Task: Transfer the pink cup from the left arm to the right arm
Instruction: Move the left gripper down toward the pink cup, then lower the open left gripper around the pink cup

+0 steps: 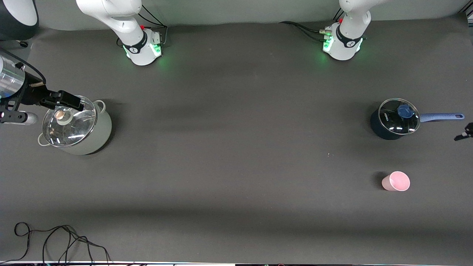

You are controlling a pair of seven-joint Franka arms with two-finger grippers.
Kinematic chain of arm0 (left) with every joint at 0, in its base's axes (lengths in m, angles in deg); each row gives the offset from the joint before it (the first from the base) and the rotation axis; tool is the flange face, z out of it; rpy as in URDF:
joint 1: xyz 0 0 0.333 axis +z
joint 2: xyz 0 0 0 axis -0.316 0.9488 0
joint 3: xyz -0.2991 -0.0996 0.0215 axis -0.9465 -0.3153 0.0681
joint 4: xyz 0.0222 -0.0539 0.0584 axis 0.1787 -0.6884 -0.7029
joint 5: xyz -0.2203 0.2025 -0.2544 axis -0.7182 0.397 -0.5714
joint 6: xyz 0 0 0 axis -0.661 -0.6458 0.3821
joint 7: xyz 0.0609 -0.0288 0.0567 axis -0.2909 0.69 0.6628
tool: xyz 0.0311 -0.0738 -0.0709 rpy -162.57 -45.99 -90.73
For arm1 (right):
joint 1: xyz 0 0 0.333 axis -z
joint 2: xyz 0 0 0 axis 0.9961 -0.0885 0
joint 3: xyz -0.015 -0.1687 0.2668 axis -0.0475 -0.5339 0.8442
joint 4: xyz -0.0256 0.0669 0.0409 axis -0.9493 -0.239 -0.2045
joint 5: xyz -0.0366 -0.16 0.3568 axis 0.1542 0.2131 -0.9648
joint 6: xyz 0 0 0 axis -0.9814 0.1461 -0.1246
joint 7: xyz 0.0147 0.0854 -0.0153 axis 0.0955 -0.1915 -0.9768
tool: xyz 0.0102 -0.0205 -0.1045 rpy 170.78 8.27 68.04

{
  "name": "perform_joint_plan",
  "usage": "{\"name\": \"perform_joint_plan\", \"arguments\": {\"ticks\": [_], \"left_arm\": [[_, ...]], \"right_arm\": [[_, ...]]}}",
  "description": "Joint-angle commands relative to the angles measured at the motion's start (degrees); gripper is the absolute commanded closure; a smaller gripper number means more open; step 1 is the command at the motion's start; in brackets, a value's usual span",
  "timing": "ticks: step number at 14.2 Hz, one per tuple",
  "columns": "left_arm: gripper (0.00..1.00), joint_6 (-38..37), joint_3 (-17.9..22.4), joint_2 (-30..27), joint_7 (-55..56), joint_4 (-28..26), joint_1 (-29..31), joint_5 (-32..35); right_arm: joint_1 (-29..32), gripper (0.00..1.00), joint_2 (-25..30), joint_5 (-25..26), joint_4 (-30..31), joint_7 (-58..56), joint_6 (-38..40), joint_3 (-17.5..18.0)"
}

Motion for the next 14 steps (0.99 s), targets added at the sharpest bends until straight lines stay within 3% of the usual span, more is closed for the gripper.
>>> {"name": "perform_joint_plan", "arguments": {"ticks": [1, 9, 14], "left_arm": [[0.00, -0.56, -0.97, 7.83, -9.70, 4.70, 4.15, -9.68], [0.00, 5.58, -0.97, 21.73, -32.65, 5.49, 8.29, -27.36], [0.00, 6.91, -0.97, 27.19, -43.55, 5.14, 11.01, -33.44]], "right_arm": [[-0.50, 0.00, 1.67, 0.07, 2.01, 0.18, -1.47, -0.34], [-0.50, 0.00, 1.05, 0.07, 0.87, 0.18, -1.38, -0.34], [-0.50, 0.00, 1.05, 0.07, 0.87, 0.18, -1.38, -0.34]]}}
